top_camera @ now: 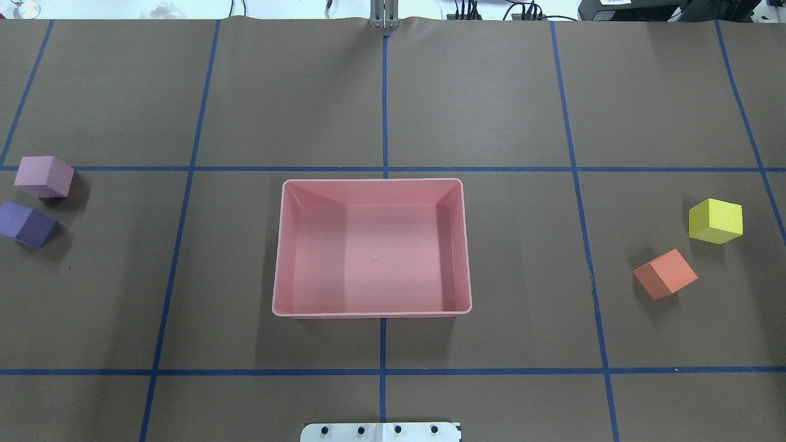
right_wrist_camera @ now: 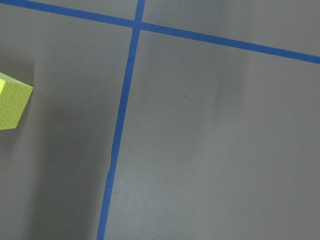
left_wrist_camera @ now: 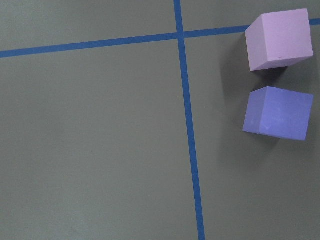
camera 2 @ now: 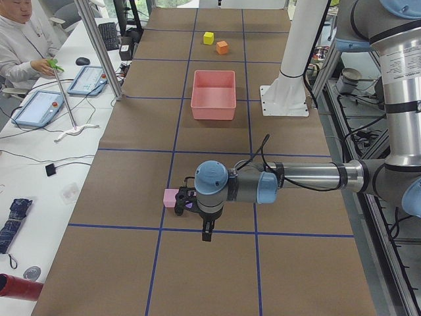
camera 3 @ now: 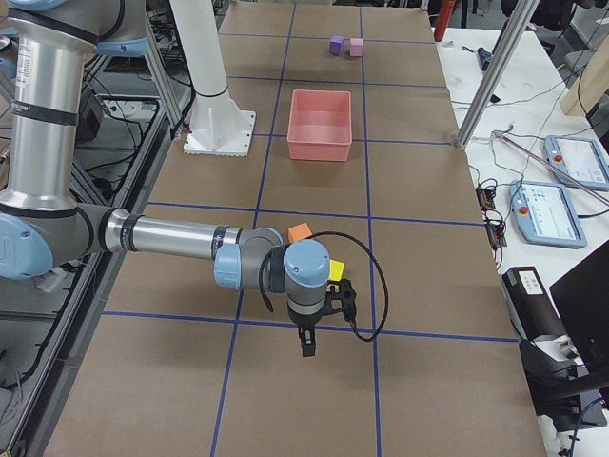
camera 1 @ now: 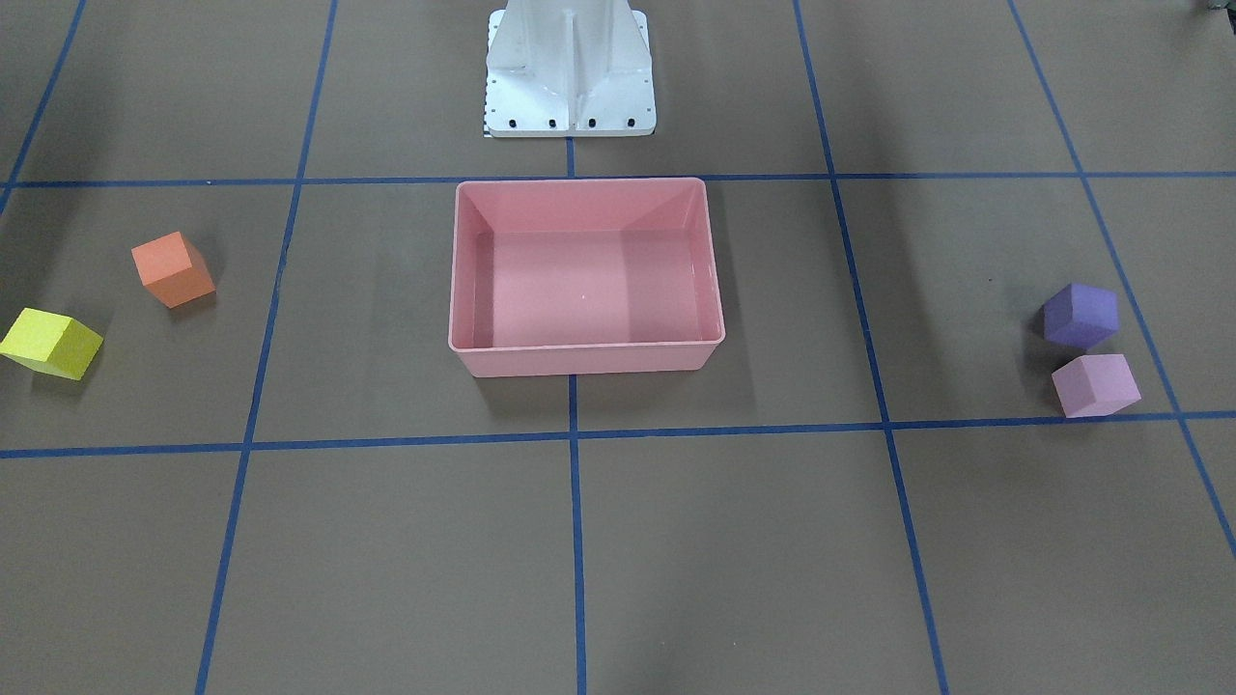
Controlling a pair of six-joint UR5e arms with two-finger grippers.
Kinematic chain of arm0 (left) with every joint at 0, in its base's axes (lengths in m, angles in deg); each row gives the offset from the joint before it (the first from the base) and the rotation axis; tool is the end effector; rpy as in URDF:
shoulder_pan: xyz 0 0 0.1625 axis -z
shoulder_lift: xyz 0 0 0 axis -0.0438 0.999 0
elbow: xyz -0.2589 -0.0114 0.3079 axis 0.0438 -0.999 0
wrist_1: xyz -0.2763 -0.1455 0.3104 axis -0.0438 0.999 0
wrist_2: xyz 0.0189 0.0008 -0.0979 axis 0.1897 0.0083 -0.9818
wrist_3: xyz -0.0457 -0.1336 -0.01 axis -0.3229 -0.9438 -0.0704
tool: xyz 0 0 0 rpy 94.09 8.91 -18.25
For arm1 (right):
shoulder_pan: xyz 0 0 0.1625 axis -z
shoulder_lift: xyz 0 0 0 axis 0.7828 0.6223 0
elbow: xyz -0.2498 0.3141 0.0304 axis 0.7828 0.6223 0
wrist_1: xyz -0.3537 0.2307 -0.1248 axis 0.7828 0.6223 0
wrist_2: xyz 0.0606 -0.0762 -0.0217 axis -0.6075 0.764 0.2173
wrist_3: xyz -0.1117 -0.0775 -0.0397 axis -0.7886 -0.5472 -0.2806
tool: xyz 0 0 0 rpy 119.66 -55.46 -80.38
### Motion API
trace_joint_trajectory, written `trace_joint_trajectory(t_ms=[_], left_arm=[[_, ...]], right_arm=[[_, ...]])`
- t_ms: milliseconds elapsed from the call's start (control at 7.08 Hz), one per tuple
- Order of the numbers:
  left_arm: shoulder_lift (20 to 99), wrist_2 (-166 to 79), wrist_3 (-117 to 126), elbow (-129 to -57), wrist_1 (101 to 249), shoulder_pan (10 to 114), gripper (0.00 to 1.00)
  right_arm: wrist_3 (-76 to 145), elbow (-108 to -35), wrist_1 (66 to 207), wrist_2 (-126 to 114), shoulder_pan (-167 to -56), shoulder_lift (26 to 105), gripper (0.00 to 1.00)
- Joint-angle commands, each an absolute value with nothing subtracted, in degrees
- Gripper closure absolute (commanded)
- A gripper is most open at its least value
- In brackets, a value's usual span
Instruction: Place blocks into pink bin with both arms
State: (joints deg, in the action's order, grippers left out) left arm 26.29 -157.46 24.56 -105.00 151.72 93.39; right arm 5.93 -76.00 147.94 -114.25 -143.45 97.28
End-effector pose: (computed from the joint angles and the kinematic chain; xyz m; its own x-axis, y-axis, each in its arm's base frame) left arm -0.0386 -0.4263 0.6559 0.6970 0.1098 -0.7087 -0.0509 0.9933 0.1038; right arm 0.0552 -0.4324 0.6959 0.7449 -0.1608 0.6475 0.1223 0.9870 0.1044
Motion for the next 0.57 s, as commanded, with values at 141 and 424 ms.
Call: trace_joint_trajectory(t_ms=[141, 424], left_arm=[[26.11, -157.46, 24.56, -106.79, 151.56, 92.42, 0.0], [26.2, -157.38, 24.56, -107.15, 151.64, 92.42, 0.0]], right_arm=[[6.02, -76.09, 147.94, -114.25, -143.45, 97.26, 0.0], [6.11, -76.26, 147.86, -114.34, -143.45, 96.91, 0.0]])
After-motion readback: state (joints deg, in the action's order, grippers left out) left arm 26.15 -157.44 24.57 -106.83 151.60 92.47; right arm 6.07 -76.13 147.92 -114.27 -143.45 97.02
